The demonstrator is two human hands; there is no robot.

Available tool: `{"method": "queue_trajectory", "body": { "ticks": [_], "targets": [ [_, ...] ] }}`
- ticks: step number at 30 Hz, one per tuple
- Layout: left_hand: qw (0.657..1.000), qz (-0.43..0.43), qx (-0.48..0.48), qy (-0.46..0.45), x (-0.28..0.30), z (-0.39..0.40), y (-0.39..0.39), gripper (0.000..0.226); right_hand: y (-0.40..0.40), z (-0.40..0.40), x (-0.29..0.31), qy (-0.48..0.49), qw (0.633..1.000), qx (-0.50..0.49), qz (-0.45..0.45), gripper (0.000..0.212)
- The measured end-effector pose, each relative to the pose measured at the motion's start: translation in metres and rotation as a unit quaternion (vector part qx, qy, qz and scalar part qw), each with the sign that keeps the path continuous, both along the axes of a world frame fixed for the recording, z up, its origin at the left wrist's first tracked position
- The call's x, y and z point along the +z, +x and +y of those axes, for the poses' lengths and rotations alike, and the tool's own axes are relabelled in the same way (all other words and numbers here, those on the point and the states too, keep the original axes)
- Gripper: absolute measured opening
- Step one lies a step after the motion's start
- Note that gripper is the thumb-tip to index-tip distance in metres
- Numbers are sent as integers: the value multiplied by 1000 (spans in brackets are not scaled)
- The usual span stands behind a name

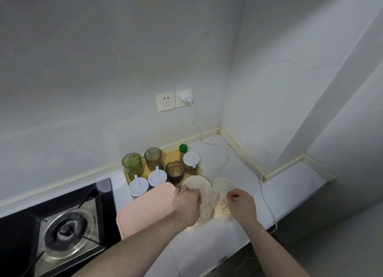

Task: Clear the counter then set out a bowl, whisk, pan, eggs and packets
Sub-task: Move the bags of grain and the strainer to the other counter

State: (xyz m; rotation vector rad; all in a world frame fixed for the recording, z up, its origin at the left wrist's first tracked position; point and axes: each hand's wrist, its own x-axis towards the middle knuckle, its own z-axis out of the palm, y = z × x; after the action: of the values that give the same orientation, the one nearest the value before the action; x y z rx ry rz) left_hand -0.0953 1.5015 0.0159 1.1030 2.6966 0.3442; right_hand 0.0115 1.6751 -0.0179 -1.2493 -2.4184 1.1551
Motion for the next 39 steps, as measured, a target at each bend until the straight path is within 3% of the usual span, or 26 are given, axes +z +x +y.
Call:
{"method": "queue_trajectory", "body": {
  "ticks": [7,11,17,21,25,33,39],
  "targets": [
    [1000,14,-5,-3,2,-10,-4,16,7,2,9,4,1000,-4,-12,9],
    [999,0,-13,43,17,-21,4,20,12,-14,30,41,999,12,-5,31],
    [990,-31,18,133,50,-99,19,18,21,-65,70,5,991,125,55,34],
    [983,-47,98,150,57,-171,19,16,19,-101,80,-48,968,241,43,32],
    [969,-42,165,177,60,-218,27,22,2,-131,84,-42,941,335,36,35],
    [933,4,270,239,84,-238,62,20,-26,-173,114,-60,886,458,34,32],
    [911,37,360,196,98,-277,118,19,-24,-212,111,-119,837,532,55,32]
  ]
}}
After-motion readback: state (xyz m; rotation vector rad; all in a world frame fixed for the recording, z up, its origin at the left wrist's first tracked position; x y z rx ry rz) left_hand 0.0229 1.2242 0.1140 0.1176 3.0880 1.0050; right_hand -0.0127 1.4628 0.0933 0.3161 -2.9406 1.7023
